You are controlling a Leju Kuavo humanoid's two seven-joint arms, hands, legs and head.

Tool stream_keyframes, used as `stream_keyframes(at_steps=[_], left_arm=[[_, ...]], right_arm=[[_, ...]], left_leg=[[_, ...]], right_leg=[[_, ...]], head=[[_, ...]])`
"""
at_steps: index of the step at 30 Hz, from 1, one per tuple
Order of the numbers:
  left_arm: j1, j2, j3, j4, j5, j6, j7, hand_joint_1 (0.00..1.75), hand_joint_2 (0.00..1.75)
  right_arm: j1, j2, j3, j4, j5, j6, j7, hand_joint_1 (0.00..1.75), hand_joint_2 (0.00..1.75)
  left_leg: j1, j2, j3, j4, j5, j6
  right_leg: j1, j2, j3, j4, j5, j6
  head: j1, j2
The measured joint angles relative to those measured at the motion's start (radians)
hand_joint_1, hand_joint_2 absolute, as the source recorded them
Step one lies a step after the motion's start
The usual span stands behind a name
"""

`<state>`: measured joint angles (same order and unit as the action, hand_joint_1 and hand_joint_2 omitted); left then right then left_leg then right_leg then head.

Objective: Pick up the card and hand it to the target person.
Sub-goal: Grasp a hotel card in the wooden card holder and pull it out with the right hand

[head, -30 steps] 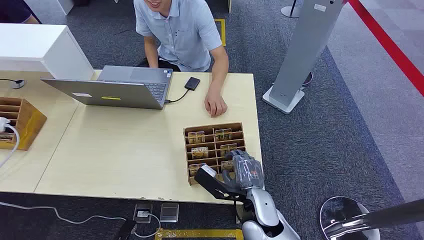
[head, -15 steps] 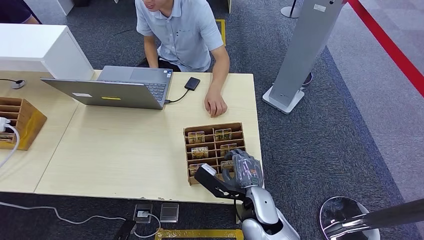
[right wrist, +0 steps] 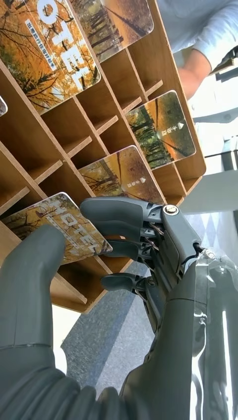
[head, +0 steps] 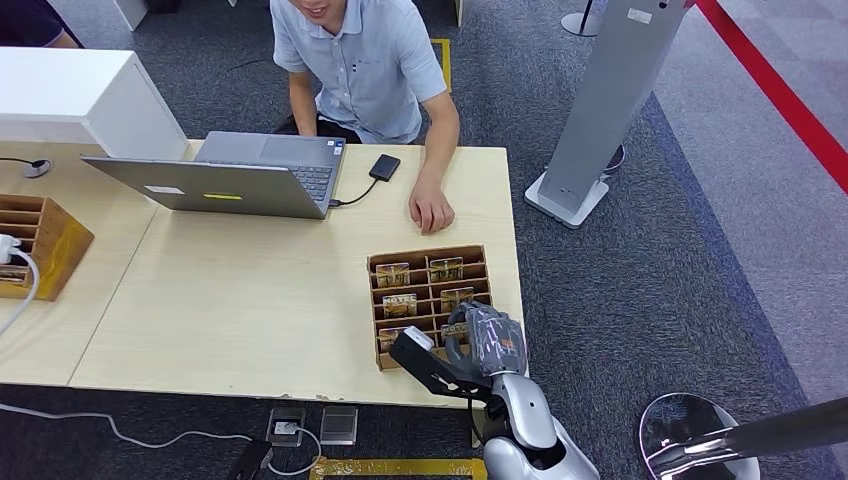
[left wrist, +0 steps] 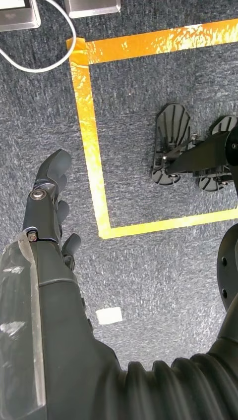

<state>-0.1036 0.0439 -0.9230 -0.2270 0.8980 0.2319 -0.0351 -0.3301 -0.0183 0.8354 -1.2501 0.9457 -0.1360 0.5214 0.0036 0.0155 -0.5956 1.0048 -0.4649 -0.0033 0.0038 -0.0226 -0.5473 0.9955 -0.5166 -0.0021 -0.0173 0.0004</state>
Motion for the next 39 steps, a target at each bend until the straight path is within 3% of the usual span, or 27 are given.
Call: stream_keyframes(at_steps=[23,35,39], left_arm=[[0.0,0.0,-0.017,0.0,0.0,-0.002,0.0,0.0,1.75],[0.0,0.0,-0.023,0.0,0.001,-0.003,-0.001,0.0,1.75],[0.0,0.0,-0.023,0.0,0.003,-0.006,-0.003,0.0,1.75]], right_arm=[[0.02,-0.005,0.0,0.002,-0.005,-0.004,0.022,0.87,1.75],[0.02,-0.007,-0.001,0.003,-0.012,-0.013,0.023,0.95,1.75],[0.02,-0.008,-0.001,0.004,-0.011,-0.02,0.019,1.07,1.75]], left_leg=[[0.0,0.0,0.0,0.0,0.0,0.0],[0.0,0.0,0.0,0.0,0.0,0.0],[0.0,0.0,0.0,0.0,0.0,0.0]], right_leg=[[0.0,0.0,0.0,0.0,0.0,0.0],[0.0,0.0,0.0,0.0,0.0,0.0],[0.0,0.0,0.0,0.0,0.0,0.0]], head=[[0.0,0.0],[0.0,0.0],[0.0,0.0]])
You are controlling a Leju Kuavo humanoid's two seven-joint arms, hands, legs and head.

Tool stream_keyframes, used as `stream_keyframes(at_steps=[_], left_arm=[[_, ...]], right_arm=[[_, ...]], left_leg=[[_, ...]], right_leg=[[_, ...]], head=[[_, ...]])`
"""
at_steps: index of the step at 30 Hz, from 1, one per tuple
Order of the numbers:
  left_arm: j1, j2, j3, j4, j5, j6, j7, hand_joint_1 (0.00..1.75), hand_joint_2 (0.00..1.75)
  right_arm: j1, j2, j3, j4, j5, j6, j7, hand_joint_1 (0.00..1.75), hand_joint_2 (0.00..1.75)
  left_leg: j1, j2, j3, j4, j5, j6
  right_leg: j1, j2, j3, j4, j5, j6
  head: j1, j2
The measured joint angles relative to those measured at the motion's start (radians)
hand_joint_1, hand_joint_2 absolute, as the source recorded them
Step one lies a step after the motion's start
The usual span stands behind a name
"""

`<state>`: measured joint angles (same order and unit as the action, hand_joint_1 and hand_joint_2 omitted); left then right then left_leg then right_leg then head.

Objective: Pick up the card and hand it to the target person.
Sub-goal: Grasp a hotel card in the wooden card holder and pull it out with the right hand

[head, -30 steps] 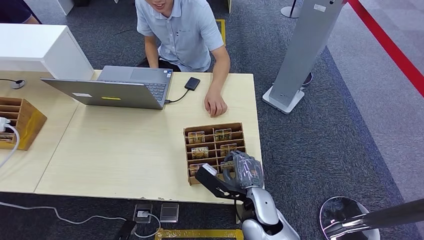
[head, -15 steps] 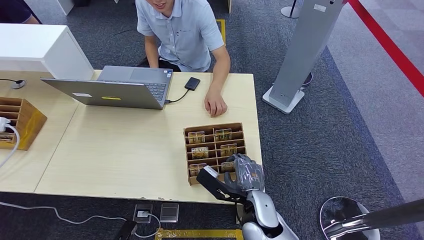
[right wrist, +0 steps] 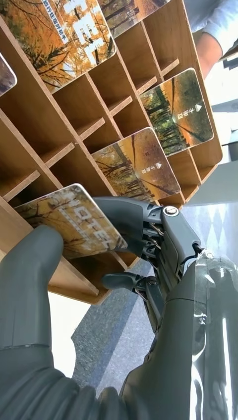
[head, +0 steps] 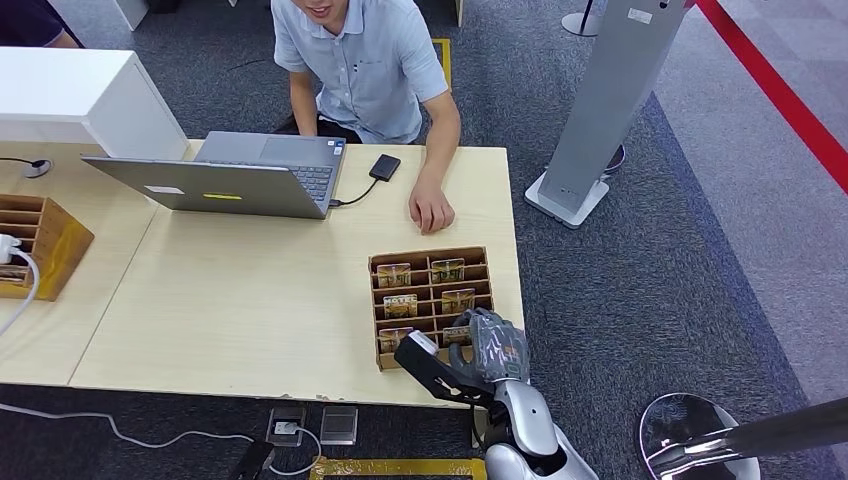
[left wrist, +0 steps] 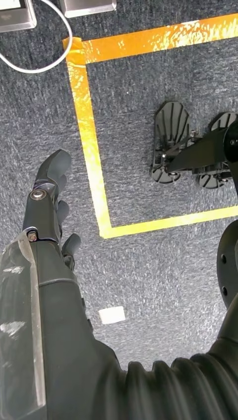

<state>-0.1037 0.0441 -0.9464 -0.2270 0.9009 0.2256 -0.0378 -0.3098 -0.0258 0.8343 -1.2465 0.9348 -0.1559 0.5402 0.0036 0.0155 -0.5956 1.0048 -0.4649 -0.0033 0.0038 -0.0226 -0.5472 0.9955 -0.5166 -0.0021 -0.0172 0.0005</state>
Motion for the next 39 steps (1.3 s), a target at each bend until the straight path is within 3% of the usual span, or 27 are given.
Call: stream_keyframes(at_steps=[17,31,39], left_arm=[[0.0,0.0,0.0,0.0,0.006,-0.001,-0.003,0.0,1.75],[0.0,0.0,0.0,0.0,0.016,0.008,-0.005,0.0,1.75],[0.0,0.0,0.0,0.0,0.019,0.008,-0.015,0.0,1.75]], right_arm=[[-0.002,-0.004,0.0,0.002,0.005,-0.013,-0.02,1.68,1.75],[0.0,-0.007,0.0,0.001,0.016,-0.03,-0.037,1.68,1.75],[0.016,-0.035,-0.01,-0.129,0.053,-0.043,-0.043,1.68,1.75]], left_leg=[[0.0,0.0,0.0,0.0,0.0,0.0],[0.0,0.0,0.001,0.0,0.0,0.0],[0.0,0.0,0.001,0.0,0.0,0.0]], right_leg=[[0.0,0.0,0.0,0.0,0.0,0.0],[0.0,0.0,0.001,0.0,0.0,0.0],[0.0,0.0,0.0,0.0,0.0,0.0]], head=[[0.0,0.0],[0.0,0.0],[0.0,0.0]])
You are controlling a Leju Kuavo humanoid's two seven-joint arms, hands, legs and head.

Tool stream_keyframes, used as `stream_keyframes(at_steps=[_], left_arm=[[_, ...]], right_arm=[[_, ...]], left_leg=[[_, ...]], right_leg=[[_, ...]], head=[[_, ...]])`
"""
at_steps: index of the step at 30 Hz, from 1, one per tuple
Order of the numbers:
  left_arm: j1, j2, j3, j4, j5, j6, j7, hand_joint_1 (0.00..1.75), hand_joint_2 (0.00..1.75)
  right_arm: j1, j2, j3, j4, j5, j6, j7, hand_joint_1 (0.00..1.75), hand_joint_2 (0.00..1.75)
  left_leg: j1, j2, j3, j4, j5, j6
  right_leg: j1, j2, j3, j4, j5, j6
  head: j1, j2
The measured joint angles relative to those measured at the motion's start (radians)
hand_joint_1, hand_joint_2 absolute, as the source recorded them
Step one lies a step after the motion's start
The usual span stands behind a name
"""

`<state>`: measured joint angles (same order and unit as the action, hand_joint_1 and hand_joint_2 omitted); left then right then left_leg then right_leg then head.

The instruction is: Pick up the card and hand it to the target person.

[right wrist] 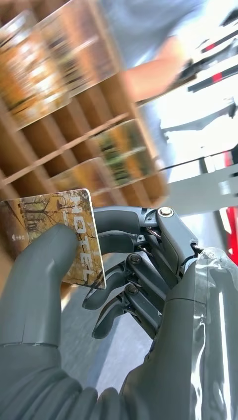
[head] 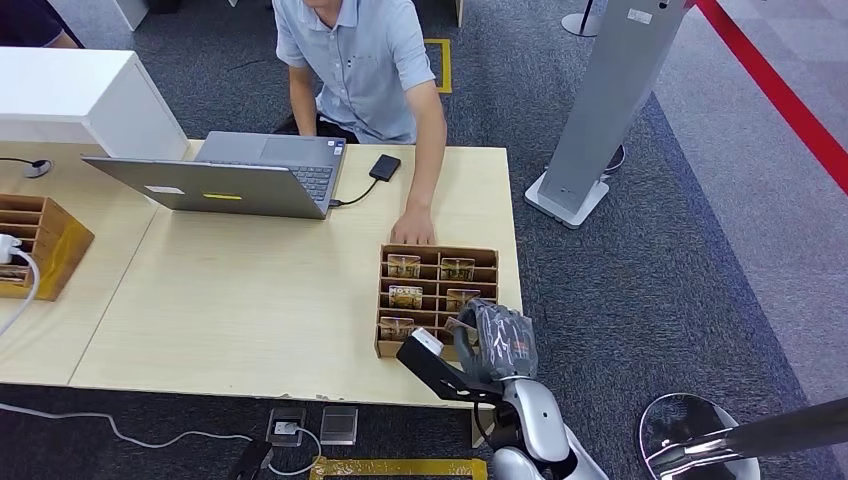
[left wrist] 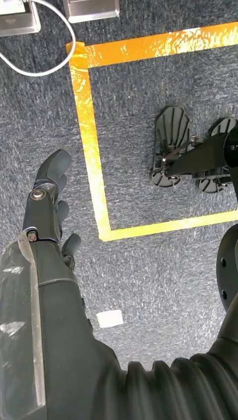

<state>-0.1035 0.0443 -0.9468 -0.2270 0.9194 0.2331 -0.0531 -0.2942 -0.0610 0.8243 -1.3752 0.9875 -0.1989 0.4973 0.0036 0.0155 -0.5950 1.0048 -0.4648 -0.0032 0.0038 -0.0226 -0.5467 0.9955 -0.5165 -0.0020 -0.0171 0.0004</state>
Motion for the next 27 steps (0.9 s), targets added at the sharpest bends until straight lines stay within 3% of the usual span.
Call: stream_keyframes(at_steps=[8,15,19,27], left_arm=[[0.0,0.0,0.0,0.0,-0.01,-0.003,-0.008,0.0,1.75],[-0.001,0.0,-0.007,0.0,-0.022,-0.009,-0.006,0.0,1.75],[-0.01,0.0,-0.016,0.0,-0.03,-0.013,0.006,0.0,1.75],[-0.034,-0.001,-0.036,0.0,-0.057,-0.024,0.032,0.0,1.75]], right_arm=[[-0.007,-0.034,-0.031,-0.18,0.019,-0.011,-0.015,1.68,1.75],[-0.117,-0.039,-0.046,-0.201,-0.127,-0.01,-0.073,1.68,1.75],[-0.256,-0.008,-0.046,-0.101,-0.251,-0.022,-0.139,1.68,1.75],[-0.475,0.096,-0.037,0.246,-0.414,-0.069,-0.255,1.68,1.75]], left_leg=[[0.0,0.0,0.0,0.0,0.0,0.0],[0.0,0.0,0.0,0.0,0.0,0.0],[0.0,0.0,0.0,0.0,0.001,0.0],[0.0,-0.001,-0.001,0.0,0.001,0.0]], right_leg=[[0.0,0.0,0.0,0.0,0.0,0.0],[0.0,0.0,0.001,0.0,0.0,0.0],[0.0,0.0,0.001,0.001,0.001,0.0],[0.0,-0.001,0.001,0.001,0.001,0.0]], head=[[0.0,0.0],[0.0,0.0],[0.0,0.0],[0.0,0.0]])
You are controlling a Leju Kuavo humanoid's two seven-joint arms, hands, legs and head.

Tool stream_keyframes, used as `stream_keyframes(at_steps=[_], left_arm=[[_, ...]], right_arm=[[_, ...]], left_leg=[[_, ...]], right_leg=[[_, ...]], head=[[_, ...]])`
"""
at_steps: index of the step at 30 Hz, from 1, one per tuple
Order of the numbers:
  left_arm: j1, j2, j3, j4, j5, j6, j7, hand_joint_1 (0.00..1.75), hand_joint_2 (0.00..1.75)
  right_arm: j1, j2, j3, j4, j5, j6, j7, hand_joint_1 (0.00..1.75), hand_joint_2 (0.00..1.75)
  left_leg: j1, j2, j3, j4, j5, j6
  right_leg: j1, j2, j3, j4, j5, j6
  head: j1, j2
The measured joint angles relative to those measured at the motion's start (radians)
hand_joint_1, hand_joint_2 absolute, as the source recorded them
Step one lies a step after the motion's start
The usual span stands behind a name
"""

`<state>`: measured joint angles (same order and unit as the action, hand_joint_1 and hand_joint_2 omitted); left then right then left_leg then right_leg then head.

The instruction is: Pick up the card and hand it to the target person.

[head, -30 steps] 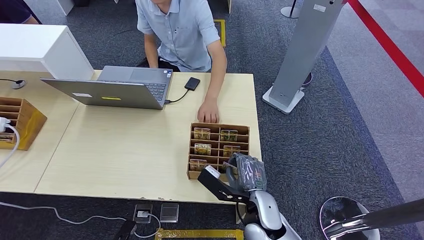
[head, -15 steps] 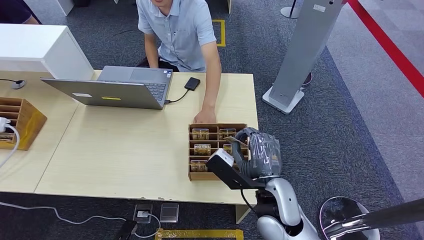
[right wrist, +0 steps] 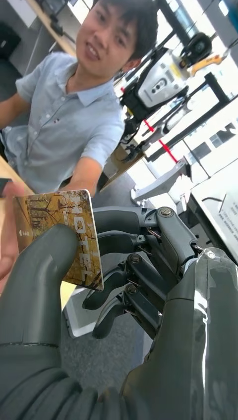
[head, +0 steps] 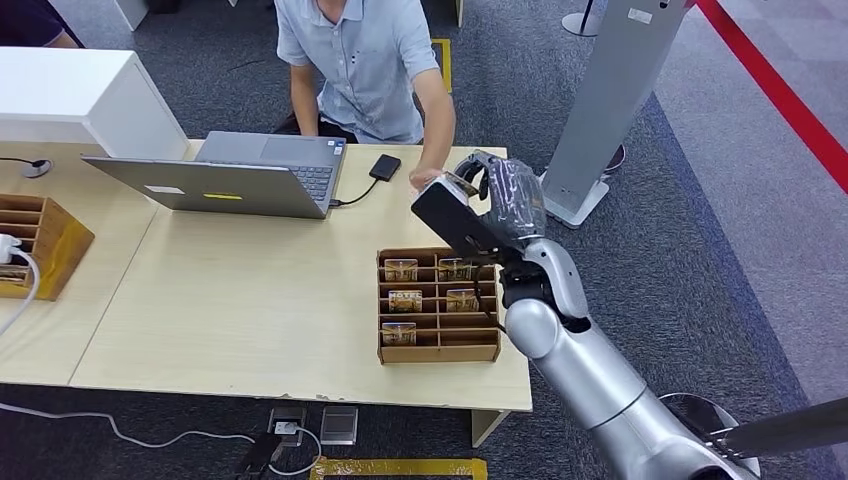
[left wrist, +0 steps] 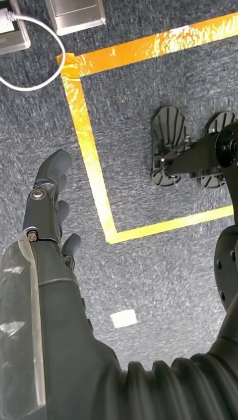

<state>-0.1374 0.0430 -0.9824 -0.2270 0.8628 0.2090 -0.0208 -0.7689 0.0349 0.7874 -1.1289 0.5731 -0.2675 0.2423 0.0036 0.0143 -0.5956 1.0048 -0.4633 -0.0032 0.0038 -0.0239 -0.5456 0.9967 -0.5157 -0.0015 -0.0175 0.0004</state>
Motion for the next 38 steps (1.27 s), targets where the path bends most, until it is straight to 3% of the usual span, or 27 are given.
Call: stream_keyframes(at_steps=[12,16,29,38], left_arm=[[-0.016,0.0,-0.021,0.0,-0.014,-0.006,0.011,0.0,1.75],[-0.018,-0.001,-0.023,0.0,-0.018,-0.018,0.016,0.0,1.75],[-0.022,-0.005,-0.025,0.0,-0.023,-0.01,0.015,0.0,1.75],[0.001,-0.005,-0.024,0.0,-0.001,0.014,-0.012,0.0,1.75]], right_arm=[[-0.132,0.135,0.022,0.403,0.009,0.008,-0.011,1.68,1.75],[-0.139,0.156,0.034,0.478,0.015,0.008,-0.013,0.0,1.75],[-0.156,0.176,0.043,0.597,-0.028,-0.058,-0.075,0.0,1.75],[-0.146,0.13,0.026,0.512,-0.109,-0.103,-0.123,0.0,1.75]], left_leg=[[0.0,0.0,0.0,0.0,0.0,0.0],[0.0,0.0,0.0,0.0,0.0,0.0],[0.0,0.0,0.0,0.0,0.0,0.0],[0.0,0.001,0.0,0.0,0.0,0.0]], right_leg=[[0.0,0.0,-0.001,0.0,0.0,0.0],[0.0,0.0,-0.001,0.0,0.0,0.0],[0.0,0.0,-0.001,0.0,0.0,0.0],[0.0,0.0,-0.001,0.0,0.0,0.0]], head=[[0.0,0.0],[0.001,0.0],[0.0,0.0],[0.0,0.0]])
